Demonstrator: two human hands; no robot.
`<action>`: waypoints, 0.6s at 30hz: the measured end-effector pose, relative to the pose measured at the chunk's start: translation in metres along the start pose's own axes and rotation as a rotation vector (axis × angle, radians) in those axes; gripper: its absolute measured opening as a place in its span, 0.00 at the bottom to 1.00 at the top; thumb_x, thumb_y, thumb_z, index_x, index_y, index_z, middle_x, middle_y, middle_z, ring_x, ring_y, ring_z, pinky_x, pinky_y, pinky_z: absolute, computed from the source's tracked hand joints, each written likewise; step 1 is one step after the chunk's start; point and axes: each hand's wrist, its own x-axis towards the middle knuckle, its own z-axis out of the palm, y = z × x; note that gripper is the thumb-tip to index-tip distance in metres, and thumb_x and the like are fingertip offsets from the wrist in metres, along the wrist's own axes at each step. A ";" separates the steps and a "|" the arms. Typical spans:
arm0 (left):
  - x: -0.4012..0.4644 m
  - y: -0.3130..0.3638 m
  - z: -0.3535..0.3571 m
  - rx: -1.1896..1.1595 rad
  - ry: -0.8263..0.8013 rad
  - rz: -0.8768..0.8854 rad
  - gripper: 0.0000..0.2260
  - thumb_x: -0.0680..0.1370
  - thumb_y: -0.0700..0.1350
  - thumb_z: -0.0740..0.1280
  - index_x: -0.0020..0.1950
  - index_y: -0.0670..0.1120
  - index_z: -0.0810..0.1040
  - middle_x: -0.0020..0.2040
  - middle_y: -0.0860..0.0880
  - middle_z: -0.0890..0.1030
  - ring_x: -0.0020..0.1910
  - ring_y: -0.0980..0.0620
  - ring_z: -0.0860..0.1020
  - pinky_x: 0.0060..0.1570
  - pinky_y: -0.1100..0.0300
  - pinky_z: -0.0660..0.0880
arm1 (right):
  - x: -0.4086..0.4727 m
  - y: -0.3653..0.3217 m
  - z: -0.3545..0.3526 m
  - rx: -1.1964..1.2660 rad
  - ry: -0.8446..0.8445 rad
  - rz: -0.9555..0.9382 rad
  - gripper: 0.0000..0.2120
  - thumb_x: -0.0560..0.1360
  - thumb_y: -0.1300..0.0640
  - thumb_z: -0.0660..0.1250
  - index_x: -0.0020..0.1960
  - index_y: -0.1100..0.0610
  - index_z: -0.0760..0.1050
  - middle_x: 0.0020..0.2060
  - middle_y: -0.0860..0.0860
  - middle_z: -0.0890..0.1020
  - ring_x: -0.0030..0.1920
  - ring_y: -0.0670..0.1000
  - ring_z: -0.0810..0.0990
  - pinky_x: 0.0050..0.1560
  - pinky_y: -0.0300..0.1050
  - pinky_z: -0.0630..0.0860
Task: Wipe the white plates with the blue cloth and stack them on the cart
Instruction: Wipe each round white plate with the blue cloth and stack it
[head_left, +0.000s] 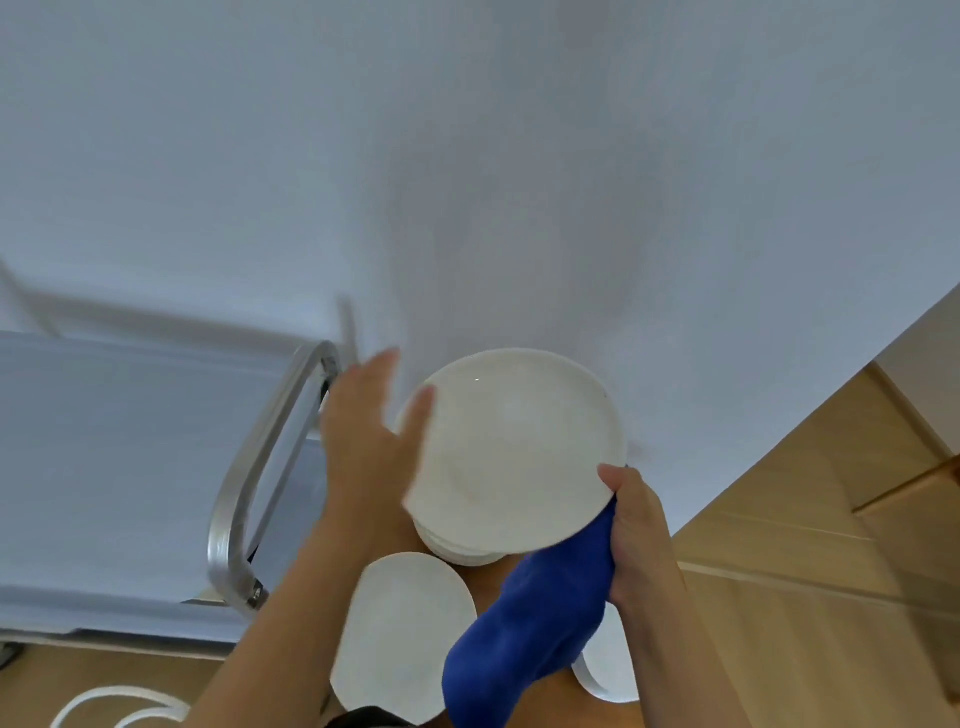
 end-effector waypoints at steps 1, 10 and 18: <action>0.012 -0.008 -0.004 -0.137 -0.046 -0.281 0.25 0.78 0.57 0.62 0.72 0.47 0.68 0.70 0.45 0.71 0.69 0.43 0.69 0.66 0.43 0.66 | 0.000 0.001 -0.003 0.020 -0.023 0.005 0.09 0.70 0.54 0.64 0.47 0.58 0.76 0.35 0.53 0.82 0.37 0.52 0.83 0.37 0.47 0.79; 0.009 -0.027 -0.014 -0.883 -0.401 -0.859 0.18 0.82 0.50 0.58 0.66 0.40 0.73 0.54 0.40 0.80 0.54 0.41 0.78 0.49 0.49 0.76 | 0.003 -0.012 -0.018 -0.581 0.209 -0.302 0.07 0.76 0.51 0.66 0.46 0.38 0.77 0.43 0.39 0.83 0.52 0.45 0.81 0.48 0.38 0.75; 0.001 -0.001 -0.017 -0.582 -0.563 -0.594 0.14 0.81 0.53 0.60 0.54 0.45 0.80 0.48 0.40 0.83 0.49 0.40 0.81 0.57 0.42 0.76 | 0.027 -0.025 0.019 -1.743 -0.326 -1.263 0.21 0.64 0.67 0.77 0.57 0.63 0.80 0.57 0.58 0.81 0.58 0.62 0.79 0.58 0.62 0.72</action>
